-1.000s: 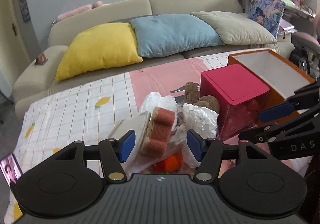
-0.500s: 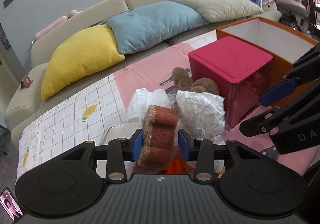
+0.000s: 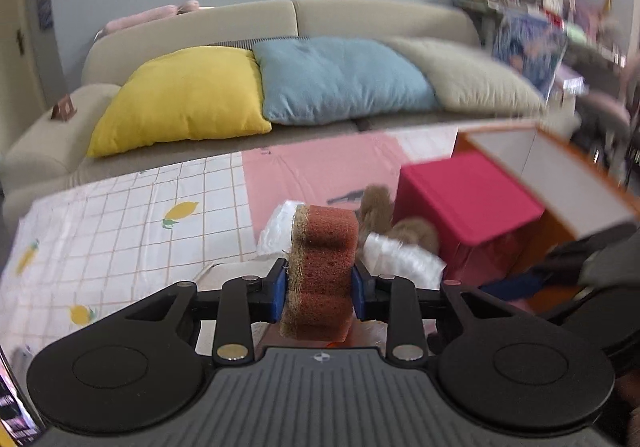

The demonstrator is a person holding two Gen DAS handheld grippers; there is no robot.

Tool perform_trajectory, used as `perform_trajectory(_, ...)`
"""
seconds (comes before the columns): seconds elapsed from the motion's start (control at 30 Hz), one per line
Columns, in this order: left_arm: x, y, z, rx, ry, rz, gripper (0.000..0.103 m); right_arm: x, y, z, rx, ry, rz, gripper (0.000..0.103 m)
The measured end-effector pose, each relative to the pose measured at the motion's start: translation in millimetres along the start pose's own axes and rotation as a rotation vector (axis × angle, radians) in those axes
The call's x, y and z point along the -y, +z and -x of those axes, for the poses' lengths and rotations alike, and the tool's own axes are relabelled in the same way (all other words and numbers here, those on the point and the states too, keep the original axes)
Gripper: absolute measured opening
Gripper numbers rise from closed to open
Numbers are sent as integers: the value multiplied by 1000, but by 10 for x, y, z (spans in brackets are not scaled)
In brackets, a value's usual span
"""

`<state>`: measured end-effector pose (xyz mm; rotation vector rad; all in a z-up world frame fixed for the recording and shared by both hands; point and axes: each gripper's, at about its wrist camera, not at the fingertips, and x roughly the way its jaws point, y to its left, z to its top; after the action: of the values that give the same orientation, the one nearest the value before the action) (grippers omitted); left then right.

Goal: Organize soft objects
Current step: 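Carry the sponge and foil bundle over the open white box with both tools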

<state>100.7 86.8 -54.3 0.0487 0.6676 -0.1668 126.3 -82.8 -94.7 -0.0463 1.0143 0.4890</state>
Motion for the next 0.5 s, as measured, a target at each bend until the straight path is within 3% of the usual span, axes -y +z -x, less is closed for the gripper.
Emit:
perform_trajectory(0.1, -31, 63, 154, 11, 9, 40, 35, -25, 15, -46, 13, 19, -5, 70)
perform_trajectory(0.23, -91, 84, 214, -15, 12, 121, 35, -78, 59, -162, 15, 50, -16, 73)
perform_trajectory(0.37, -38, 44, 191, -34, 34, 124, 35, -137, 67, -348, -7, 65, -38, 73)
perform_trajectory(0.43, -23, 16, 214, -35, 33, 132, 35, -149, 56, -421, -17, 72, -42, 69)
perform_trajectory(0.47, -13, 12, 224, -34, 34, 132, 35, -155, 48, -440, -19, 72, -43, 57)
perform_trajectory(0.5, 8, 1, 242, -32, 34, 129, 35, -153, 42, -444, -18, 80, -43, 53)
